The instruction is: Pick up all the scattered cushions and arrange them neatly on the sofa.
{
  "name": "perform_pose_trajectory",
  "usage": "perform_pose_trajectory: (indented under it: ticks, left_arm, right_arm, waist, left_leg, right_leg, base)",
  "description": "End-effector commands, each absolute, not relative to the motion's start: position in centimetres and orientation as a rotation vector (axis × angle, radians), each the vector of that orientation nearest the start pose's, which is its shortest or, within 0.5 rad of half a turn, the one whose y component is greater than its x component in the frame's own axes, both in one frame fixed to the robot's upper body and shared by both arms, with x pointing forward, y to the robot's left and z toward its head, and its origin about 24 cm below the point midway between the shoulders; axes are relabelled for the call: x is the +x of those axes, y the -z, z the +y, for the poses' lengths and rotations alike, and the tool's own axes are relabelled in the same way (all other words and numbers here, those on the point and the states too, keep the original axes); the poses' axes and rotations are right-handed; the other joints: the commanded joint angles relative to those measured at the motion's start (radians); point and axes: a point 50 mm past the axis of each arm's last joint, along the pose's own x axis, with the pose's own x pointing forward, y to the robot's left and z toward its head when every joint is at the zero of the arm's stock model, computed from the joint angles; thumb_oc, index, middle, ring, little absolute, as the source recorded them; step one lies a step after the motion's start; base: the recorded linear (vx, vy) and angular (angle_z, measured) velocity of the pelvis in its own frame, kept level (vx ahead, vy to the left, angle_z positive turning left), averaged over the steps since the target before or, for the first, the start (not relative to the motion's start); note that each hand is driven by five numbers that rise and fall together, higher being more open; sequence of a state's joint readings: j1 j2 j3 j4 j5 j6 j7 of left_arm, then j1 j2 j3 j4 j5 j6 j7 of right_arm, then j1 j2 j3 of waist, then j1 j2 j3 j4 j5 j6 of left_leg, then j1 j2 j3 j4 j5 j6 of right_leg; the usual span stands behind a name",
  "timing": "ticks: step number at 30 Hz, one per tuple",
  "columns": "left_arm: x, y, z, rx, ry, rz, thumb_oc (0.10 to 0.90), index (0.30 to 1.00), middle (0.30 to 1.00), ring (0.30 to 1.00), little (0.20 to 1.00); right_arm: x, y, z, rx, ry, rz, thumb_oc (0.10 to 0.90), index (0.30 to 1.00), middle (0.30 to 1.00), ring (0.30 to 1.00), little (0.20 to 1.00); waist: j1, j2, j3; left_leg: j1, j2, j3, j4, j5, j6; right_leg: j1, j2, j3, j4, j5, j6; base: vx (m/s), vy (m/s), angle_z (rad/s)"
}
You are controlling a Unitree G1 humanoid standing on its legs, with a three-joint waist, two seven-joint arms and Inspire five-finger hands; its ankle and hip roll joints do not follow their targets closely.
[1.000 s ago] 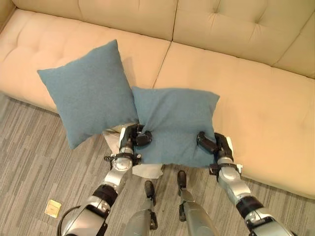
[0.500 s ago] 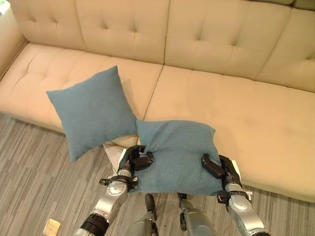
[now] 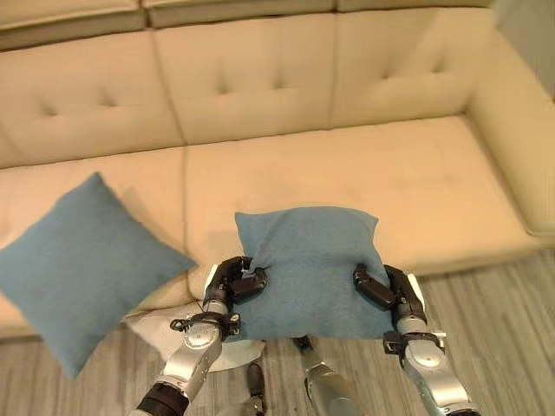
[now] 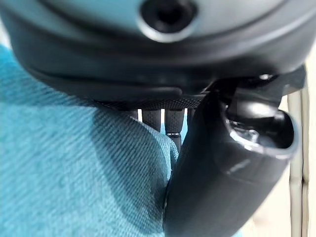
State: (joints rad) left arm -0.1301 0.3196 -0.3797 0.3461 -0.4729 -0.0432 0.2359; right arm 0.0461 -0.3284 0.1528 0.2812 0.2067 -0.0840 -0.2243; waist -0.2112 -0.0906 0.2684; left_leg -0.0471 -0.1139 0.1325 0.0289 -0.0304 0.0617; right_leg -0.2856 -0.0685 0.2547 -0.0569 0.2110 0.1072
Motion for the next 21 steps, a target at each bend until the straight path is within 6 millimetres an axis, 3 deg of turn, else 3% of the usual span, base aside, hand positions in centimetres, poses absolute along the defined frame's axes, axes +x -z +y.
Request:
perform_pose_trajectory:
  ticks: [1,5,8,9,13,17,21]
  left_arm:
    - [27.0,-3.3,10.6,-0.187,0.209,0.039,0.4,0.3,0.3,0.3,0.3]
    - [27.1,-3.4,10.4,-0.175,0.222,0.039,0.4,0.3,0.3,0.3,0.3]
    - [27.1,-3.8,10.6,-0.161,0.217,0.023,0.4,0.3,0.3,0.3,0.3]
    - [27.0,-3.9,11.0,-0.159,0.207,0.018,0.4,0.3,0.3,0.3,0.3]
    - [26.7,-3.6,11.4,-0.161,0.197,0.029,0.4,0.3,0.3,0.3,0.3]
    - [26.5,-3.3,11.2,-0.178,0.201,0.043,0.4,0.3,0.3,0.3,0.3]
    - [26.4,-3.1,10.5,-0.2,0.217,0.059,0.4,0.3,0.3,0.3,0.3]
  right_arm:
    - [25.6,-5.6,-17.1,-0.07,0.001,-0.157,0.4,0.3,0.3,0.3,0.3]
    - [25.1,-5.8,-17.4,-0.07,0.012,-0.163,0.4,0.3,0.3,0.3,0.3]
    - [25.0,-6.0,-17.2,-0.043,0.003,-0.167,0.4,0.3,0.3,0.3,0.3]
    - [25.0,-6.0,-16.9,-0.026,-0.01,-0.163,0.4,0.3,0.3,0.3,0.3]
    - [25.0,-5.9,-16.5,-0.02,-0.034,-0.151,0.4,0.3,0.3,0.3,0.3]
    - [24.7,-5.8,-17.1,-0.033,-0.025,-0.142,0.4,0.3,0.3,0.3,0.3]
    - [24.6,-6.1,-17.9,-0.047,-0.014,-0.152,0.4,0.3,0.3,0.3,0.3]
  waist:
    - [0.051,0.083,-0.058]
    - [0.059,0.093,-0.076]
    - [0.083,0.093,-0.089]
    - [0.104,0.096,-0.085]
    - [0.125,0.091,-0.088]
    - [0.116,0.085,-0.087]
    - [0.098,0.088,-0.064]
  left_leg:
    - [-0.026,0.066,-0.038,0.014,-0.074,-0.015]
    - [-0.006,0.09,0.008,-0.019,-0.059,-0.012]
    - [-0.018,0.101,0.055,-0.016,-0.054,-0.012]
    - [-0.02,0.115,0.09,-0.018,-0.052,-0.014]
    - [-0.028,0.133,0.146,-0.042,-0.031,-0.026]
    - [-0.05,0.157,0.163,-0.044,-0.002,-0.045]
    - [-0.039,0.183,0.133,0.024,-0.025,-0.058]
  right_leg:
    - [0.048,0.024,-0.27,0.175,-0.211,0.035]
    - [0.106,0.0,-0.303,0.258,-0.268,0.015]
    - [0.145,-0.033,-0.354,0.232,-0.272,0.017]
    - [0.158,-0.062,-0.415,0.23,-0.276,0.019]
    - [0.205,-0.083,-0.49,0.163,-0.276,0.026]
    - [0.192,-0.04,-0.421,0.105,-0.274,0.017]
    - [0.217,-0.006,-0.395,0.093,-0.289,-0.015]
  base:
    - [-0.13,0.017,-0.86]
    - [-0.08,-0.007,-0.64]
    - [-0.09,-0.075,-0.63]
    - [-0.05,-0.07,-0.83]
    - [-0.09,-0.127,-0.65]
    - [-0.05,-0.21,-0.67]
    - [0.02,-0.2,-0.54]
